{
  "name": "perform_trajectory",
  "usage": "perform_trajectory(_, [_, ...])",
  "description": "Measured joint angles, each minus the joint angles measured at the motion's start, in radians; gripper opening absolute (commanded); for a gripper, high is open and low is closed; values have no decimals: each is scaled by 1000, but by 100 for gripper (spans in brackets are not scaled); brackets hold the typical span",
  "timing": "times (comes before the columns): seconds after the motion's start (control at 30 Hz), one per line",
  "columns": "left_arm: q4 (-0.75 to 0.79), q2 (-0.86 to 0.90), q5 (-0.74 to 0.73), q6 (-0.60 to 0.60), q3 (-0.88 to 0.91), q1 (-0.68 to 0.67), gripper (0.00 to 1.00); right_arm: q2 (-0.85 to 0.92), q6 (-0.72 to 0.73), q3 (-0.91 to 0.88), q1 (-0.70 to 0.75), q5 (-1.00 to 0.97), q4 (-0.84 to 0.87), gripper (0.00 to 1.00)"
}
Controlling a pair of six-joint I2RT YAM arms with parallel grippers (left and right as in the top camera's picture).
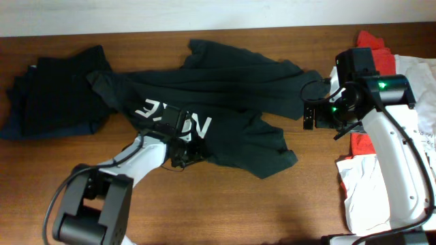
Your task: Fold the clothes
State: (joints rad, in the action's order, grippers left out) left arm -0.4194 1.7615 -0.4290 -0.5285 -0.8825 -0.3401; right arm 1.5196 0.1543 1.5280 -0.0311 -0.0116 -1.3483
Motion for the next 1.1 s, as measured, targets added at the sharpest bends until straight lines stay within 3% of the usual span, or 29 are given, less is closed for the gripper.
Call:
perform_trajectory(0.17, [-204, 0, 28, 13, -21, 71, 0, 0, 0, 0, 0, 0, -3, 99])
perform_trajectory(0.23, [-337, -22, 147, 51, -38, 256, 0, 0, -1, 0, 0, -2, -2, 99])
perform_trajectory(0.3, [-358, -36, 256, 89, -69, 404, 1, 0, 0, 0, 0, -4, -3, 99])
perform_trajectory(0.33, [-360, -50, 291, 99, -91, 458, 24, 0, 0, 0, 0, -4, -2, 99])
perform_trajectory(0.37, [-358, -77, 316, 114, -140, 540, 81, 0, 0, 0, 0, -6, -2, 99])
perform_trajectory(0.4, [-357, -89, 316, 115, -155, 566, 99, 0, 0, 0, 0, -7, -2, 99])
perform_trajectory(0.57, [-536, -108, 234, 129, -166, 564, 99, 0, 0, 0, 0, -7, -3, 99])
perform_trajectory(0.73, [-595, -109, 188, 125, -44, 422, 99, 5, 0, 0, 0, -7, -2, 99])
perform_trajectory(0.97, [-422, -169, 145, 26, 121, 304, 99, 11, 0, 0, 0, -7, -2, 99])
perform_trajectory(1.1, [-163, -195, 12, -25, 147, 200, 94, 11, 0, 0, 0, -8, -3, 99])
